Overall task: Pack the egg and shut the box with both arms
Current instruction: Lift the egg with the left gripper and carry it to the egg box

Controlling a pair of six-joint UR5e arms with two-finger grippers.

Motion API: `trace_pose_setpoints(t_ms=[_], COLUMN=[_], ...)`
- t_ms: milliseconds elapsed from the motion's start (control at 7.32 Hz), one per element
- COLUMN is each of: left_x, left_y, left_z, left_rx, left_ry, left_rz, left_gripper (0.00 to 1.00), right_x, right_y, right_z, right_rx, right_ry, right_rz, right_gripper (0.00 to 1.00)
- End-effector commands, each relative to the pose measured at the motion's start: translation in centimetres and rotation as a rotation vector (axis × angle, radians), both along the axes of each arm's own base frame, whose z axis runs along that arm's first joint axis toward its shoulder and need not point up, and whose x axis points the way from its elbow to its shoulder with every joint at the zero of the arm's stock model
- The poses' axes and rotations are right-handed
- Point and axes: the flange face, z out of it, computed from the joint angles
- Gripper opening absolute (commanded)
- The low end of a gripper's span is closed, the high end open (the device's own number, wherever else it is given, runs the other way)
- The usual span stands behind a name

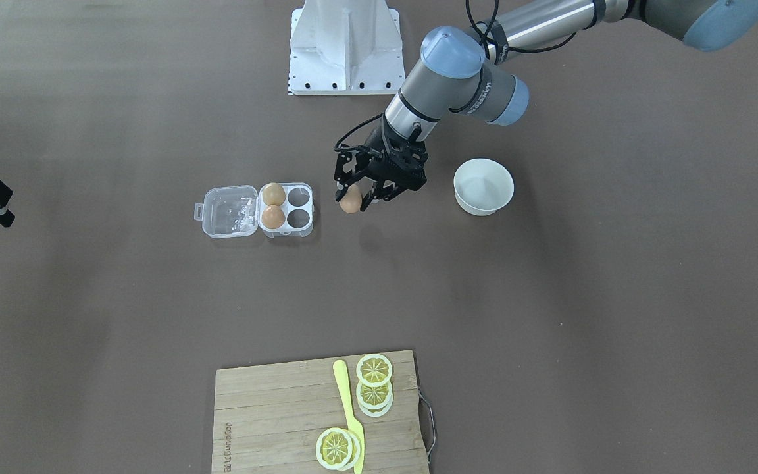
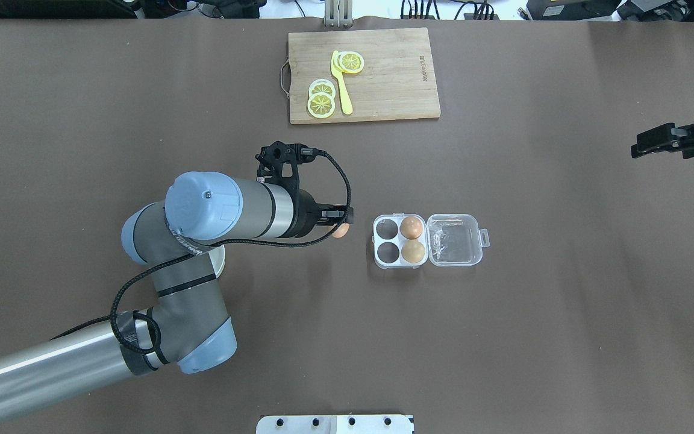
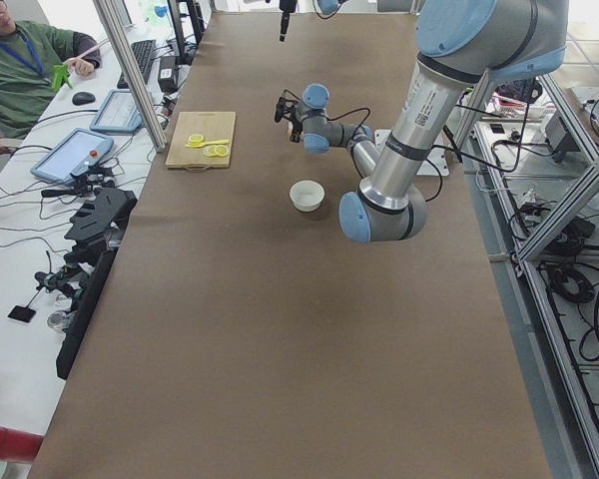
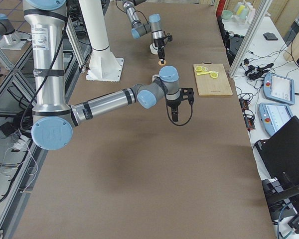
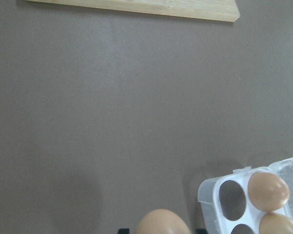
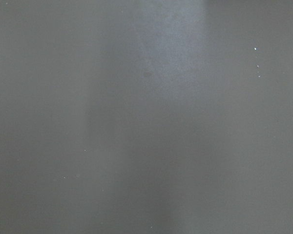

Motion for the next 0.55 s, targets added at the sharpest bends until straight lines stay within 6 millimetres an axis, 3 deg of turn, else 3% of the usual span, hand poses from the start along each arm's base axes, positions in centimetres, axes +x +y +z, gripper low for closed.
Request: trace_pose_setpoints(t_ms=[0, 137, 273, 410], left_x=[2.0, 3.1, 3.2, 2.5], left_y=[3.2, 4.8, 4.9, 4.7], left_z=[-1.0, -1.1, -0.8, -2.6], left_rx=[0.049, 0.084, 0.117, 0.208], left_ry=[0.103, 0.173, 0.223, 0.27], left_rz=[-0.027, -0.059, -0.065, -0.092], left_gripper=[0.0, 0.0, 0.0, 0.0], right_x=[0.0, 0.0, -0.1, -0.1], right_y=[0.0, -0.1, -0.1, -0.1], right_z=[0.0, -0.1, -0.1, -0.1], right_rx=[0.001, 0.002, 0.002, 0.002], right_ry=[0.0, 0.0, 0.0, 0.0], right_rz=[0.0, 0.0, 0.0, 0.0], right_gripper=[1.0, 1.0, 1.0, 1.0])
